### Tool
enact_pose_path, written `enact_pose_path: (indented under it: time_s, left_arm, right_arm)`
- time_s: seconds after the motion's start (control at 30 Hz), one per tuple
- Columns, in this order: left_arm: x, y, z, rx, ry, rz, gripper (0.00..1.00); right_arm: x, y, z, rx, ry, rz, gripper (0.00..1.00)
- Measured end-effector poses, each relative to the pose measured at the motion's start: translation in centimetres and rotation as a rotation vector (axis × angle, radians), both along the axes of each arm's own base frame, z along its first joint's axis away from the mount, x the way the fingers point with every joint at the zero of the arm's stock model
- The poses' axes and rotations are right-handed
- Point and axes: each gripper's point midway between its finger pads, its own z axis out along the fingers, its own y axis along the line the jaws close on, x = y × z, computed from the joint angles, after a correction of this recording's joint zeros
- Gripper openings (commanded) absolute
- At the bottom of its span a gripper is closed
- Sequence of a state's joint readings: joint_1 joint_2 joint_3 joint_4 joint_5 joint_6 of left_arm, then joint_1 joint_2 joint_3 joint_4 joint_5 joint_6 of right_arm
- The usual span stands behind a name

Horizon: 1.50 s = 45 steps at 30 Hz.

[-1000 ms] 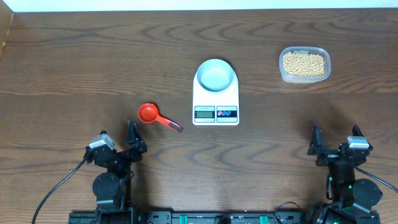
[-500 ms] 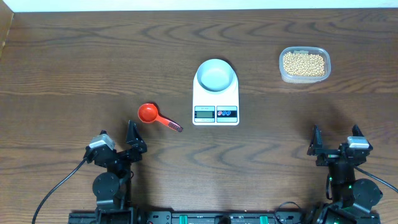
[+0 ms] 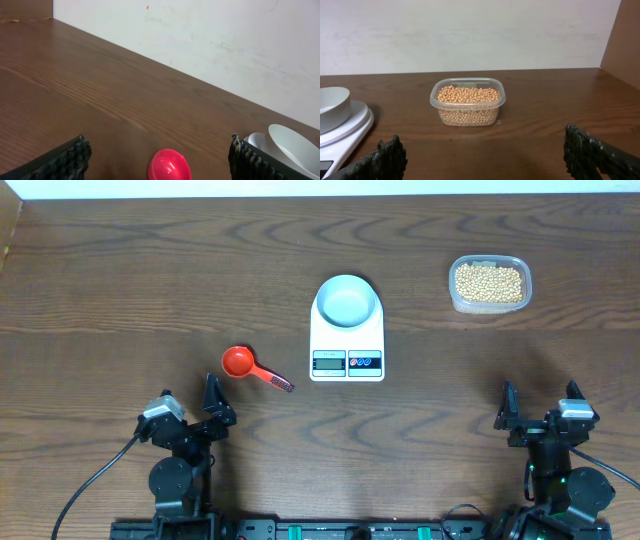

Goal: Scoop item into bowl and weigh 50g on scale

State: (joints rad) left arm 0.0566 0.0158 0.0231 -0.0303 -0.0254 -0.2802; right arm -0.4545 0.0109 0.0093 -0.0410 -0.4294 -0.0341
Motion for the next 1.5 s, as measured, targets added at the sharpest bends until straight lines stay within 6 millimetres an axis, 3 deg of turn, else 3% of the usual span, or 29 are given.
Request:
enact_pose_path:
  time_s: [1.07, 1.5]
  left_arm:
    - [0.0, 0.0, 0.3, 0.000, -0.012, 0.001, 0.90]
    - [0.4, 0.1, 2.7, -0.005, 0.015, 0.004, 0.90]
  right_arm:
    - [0.0, 0.0, 0.0, 0.000, 0.000, 0.000, 0.99]
    - [0.0, 0.0, 0.0, 0.000, 0.000, 0.000, 0.99]
